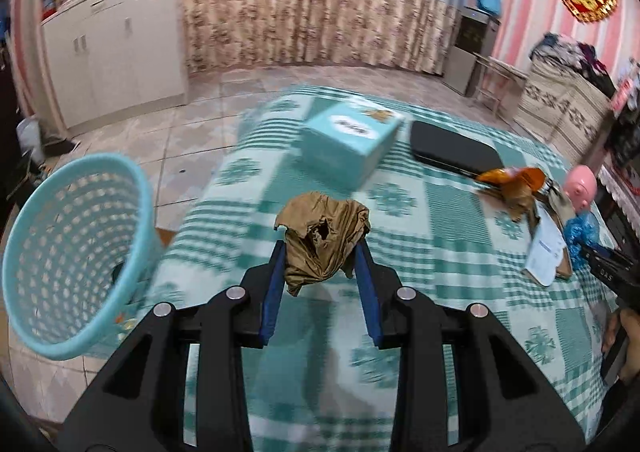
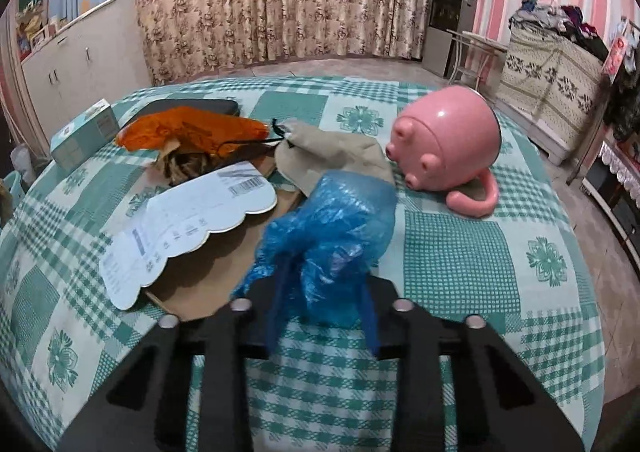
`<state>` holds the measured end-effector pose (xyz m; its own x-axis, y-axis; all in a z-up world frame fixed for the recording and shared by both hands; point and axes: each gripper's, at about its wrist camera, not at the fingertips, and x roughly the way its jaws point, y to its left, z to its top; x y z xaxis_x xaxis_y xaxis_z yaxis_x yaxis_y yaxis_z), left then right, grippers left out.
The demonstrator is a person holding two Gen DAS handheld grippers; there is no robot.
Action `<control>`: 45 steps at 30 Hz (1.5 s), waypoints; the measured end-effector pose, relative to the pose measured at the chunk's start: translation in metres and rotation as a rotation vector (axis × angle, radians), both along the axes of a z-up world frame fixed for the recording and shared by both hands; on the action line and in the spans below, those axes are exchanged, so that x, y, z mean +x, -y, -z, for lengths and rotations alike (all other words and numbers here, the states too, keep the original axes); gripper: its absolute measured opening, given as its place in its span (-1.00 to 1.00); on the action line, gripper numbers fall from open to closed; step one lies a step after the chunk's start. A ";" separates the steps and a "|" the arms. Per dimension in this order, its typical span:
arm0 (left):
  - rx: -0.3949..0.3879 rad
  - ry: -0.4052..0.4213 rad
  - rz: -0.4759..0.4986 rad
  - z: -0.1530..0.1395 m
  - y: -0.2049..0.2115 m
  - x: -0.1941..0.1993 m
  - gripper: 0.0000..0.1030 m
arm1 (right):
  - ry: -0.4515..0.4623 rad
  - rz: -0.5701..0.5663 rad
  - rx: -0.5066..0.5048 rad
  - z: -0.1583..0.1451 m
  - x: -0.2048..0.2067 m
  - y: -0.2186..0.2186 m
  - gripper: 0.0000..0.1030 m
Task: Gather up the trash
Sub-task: 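Carry the brown paper and blue bag over the basket and release both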
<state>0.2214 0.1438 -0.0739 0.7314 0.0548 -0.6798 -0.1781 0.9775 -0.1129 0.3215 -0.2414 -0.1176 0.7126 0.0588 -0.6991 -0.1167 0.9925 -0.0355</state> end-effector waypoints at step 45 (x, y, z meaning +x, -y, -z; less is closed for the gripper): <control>0.053 0.124 -0.267 -0.030 -0.180 -0.083 -0.36 | 0.131 -0.407 0.052 -0.068 -0.063 -0.243 -0.56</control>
<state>0.1386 0.3233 -0.0443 0.7635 0.2893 -0.5774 -0.4176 0.9032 -0.0996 0.2587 0.0015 -0.0501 0.7067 0.3861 -0.5929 -0.4969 0.8674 -0.0274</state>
